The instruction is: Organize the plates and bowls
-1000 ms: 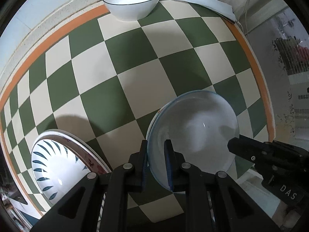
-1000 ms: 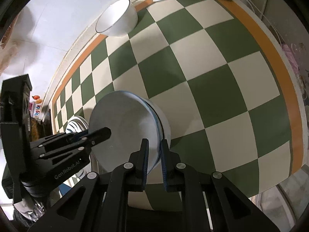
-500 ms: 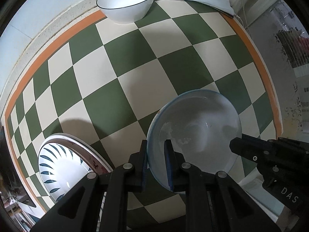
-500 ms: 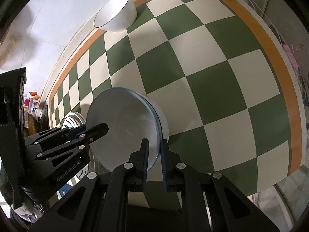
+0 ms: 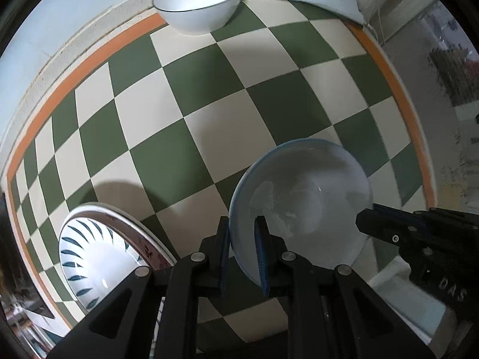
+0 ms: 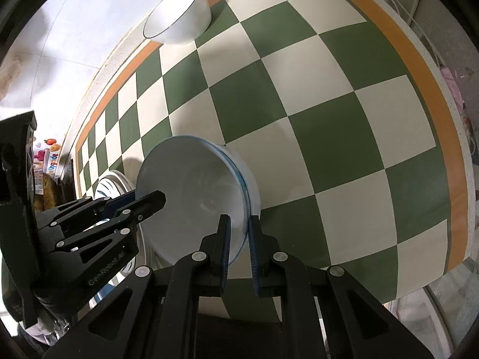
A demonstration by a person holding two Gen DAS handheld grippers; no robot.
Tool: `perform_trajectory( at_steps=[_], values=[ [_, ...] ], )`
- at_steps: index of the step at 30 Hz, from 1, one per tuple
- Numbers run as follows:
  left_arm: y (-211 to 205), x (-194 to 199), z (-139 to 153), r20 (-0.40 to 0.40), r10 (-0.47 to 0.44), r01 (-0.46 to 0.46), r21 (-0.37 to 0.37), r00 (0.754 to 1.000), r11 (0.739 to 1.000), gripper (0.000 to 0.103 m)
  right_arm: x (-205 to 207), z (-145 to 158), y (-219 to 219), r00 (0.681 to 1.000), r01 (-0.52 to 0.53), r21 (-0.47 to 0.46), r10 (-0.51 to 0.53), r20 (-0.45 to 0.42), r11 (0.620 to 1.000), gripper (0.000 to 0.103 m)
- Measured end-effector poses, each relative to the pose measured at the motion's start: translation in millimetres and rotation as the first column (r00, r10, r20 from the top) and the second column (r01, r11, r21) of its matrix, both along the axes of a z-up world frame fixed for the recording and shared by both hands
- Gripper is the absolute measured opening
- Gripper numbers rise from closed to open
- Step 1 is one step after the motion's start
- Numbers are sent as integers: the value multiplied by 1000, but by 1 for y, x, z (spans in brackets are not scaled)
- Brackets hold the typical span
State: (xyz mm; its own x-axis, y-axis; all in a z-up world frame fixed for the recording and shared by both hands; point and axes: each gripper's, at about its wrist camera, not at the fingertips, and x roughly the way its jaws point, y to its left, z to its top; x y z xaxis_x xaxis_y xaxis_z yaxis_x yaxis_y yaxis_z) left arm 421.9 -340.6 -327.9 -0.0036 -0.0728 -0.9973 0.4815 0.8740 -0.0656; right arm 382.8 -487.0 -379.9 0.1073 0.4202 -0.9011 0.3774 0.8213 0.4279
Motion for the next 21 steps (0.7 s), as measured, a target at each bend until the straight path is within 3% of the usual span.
perform_trajectory(
  at_steps=[5,7,9,14,21],
  values=[
    [19,20,39,46,77,-73,-82,996,994,15,5,22,-19,1000,15,28,-16,25,999,14],
    [22,40,50,51,123,-117,-114,991,987,23,14,38,-33,997,37,41,-39,59,998,23],
    [23,67,56,58,172,-163,-145,983,976,25,28,51,-45,994,56,42,-60,96,998,33],
    [12,140,47,51,247,-238,-135,968,962,25,89,62,-70,980,86,50,-93,178,995,38],
    [3,217,22,36,284,-280,-85,958,956,25,193,36,-74,979,77,36,-83,188,996,38]
  ],
)
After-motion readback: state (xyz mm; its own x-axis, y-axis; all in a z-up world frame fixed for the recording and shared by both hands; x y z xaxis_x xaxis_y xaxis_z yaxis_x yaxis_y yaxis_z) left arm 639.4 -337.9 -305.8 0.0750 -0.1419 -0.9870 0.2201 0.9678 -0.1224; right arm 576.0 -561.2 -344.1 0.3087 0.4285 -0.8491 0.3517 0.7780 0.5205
